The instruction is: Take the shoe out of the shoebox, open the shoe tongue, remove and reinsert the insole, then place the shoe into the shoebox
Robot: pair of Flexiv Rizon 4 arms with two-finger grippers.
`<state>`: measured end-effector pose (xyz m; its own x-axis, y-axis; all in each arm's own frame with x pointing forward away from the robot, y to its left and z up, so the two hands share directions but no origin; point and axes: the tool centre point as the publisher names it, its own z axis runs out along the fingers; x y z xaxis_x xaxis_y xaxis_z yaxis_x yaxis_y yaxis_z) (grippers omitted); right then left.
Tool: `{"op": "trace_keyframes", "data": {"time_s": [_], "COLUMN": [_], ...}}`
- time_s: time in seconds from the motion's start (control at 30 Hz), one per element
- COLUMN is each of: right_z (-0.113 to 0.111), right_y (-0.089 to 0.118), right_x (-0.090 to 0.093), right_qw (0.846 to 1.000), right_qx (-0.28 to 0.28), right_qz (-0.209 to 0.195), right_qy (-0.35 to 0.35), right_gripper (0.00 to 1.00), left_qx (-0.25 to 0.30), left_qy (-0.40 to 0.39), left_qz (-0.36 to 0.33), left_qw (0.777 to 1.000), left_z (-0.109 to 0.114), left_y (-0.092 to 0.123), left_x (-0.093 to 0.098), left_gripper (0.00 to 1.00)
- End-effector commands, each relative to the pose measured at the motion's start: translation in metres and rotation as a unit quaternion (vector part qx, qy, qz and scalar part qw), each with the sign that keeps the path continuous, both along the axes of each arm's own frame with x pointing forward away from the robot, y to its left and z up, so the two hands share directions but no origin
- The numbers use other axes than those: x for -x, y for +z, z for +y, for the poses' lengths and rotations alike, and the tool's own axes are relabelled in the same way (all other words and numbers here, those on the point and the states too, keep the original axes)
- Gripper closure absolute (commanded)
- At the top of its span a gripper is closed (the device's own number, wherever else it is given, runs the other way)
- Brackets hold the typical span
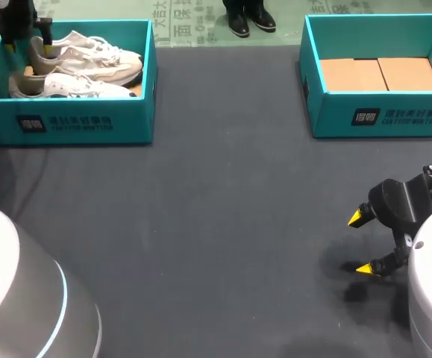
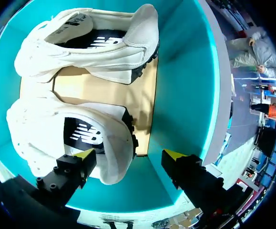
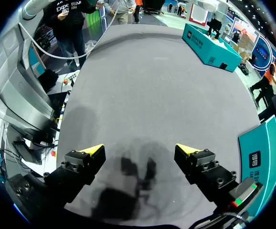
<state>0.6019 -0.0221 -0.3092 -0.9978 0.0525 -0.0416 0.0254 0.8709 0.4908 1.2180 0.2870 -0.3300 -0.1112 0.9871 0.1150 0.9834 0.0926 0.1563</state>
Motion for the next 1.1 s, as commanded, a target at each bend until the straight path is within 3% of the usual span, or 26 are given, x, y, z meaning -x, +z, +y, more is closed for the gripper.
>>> {"op": "trace_keyframes", "data": {"time_s": [0.03,0.4,0.67,1.03,1.1], "right_z": [0.0,0.0,0.0,0.0,0.0], "right_y": [0.001,0.001,0.001,0.001,0.001], "right_x": [0.003,0.003,0.003,0.003,0.003], "right_qw": [1.0,1.0,1.0,1.0,1.0], "right_qx": [0.001,0.001,0.001,0.001,0.001], "right_qz": [-0.002,-0.002,-0.002,-0.002,-0.002], "right_qy": [-0.001,-0.001,-0.001,-0.001,-0.001], "right_gripper": [0.0,0.0,0.0,0.0,0.0], "left_qx": [0.003,0.05,0.045,0.025,0.025], "left_qy": [0.001,-0.011,-0.019,-0.006,-0.006], "left_qz": [-0.008,-0.026,-0.014,0.031,0.031], "left_qw": [1.0,0.998,0.999,0.999,0.999], "left_z": [-0.001,-0.012,-0.015,-0.012,-0.012], "left_y": [0.016,0.076,0.112,0.128,0.128], "left_x": [0.013,0.037,0.065,0.118,0.118], "left_gripper": [0.0,0.0,0.0,0.0,0.0]}}
